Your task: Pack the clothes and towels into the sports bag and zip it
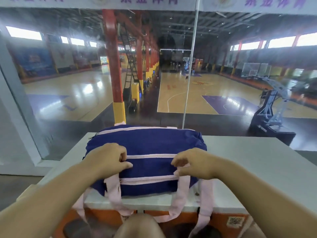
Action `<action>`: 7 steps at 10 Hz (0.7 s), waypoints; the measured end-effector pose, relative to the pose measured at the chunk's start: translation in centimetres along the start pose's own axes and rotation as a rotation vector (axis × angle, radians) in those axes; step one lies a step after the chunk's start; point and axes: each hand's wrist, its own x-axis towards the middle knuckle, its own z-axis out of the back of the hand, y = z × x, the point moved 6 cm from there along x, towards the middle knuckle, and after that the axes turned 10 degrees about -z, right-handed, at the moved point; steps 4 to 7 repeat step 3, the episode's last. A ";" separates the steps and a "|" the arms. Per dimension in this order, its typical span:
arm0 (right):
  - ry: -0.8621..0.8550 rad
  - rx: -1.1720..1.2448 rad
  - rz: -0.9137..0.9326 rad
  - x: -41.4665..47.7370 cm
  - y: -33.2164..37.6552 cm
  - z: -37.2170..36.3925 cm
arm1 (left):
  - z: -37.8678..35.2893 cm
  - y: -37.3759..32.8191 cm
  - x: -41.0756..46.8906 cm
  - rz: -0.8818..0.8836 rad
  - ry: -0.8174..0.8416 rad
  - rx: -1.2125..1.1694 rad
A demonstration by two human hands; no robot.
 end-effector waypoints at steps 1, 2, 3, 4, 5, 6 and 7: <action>-0.034 -0.007 -0.036 0.0 -0.6 3.2 | 2.0 -0.8 3.2 -0.035 0.055 0.034; -0.059 -0.073 -0.108 0.9 -2.7 5.7 | 2.8 -1.4 6.9 -0.040 0.089 -0.003; -0.075 -0.092 -0.177 2.3 -5.5 7.9 | 2.8 -2.0 11.3 -0.023 0.140 -0.031; -0.075 -0.092 -0.177 2.3 -5.5 7.9 | 2.8 -2.0 11.3 -0.023 0.140 -0.031; -0.075 -0.092 -0.177 2.3 -5.5 7.9 | 2.8 -2.0 11.3 -0.023 0.140 -0.031; -0.075 -0.092 -0.177 2.3 -5.5 7.9 | 2.8 -2.0 11.3 -0.023 0.140 -0.031; -0.075 -0.092 -0.177 2.3 -5.5 7.9 | 2.8 -2.0 11.3 -0.023 0.140 -0.031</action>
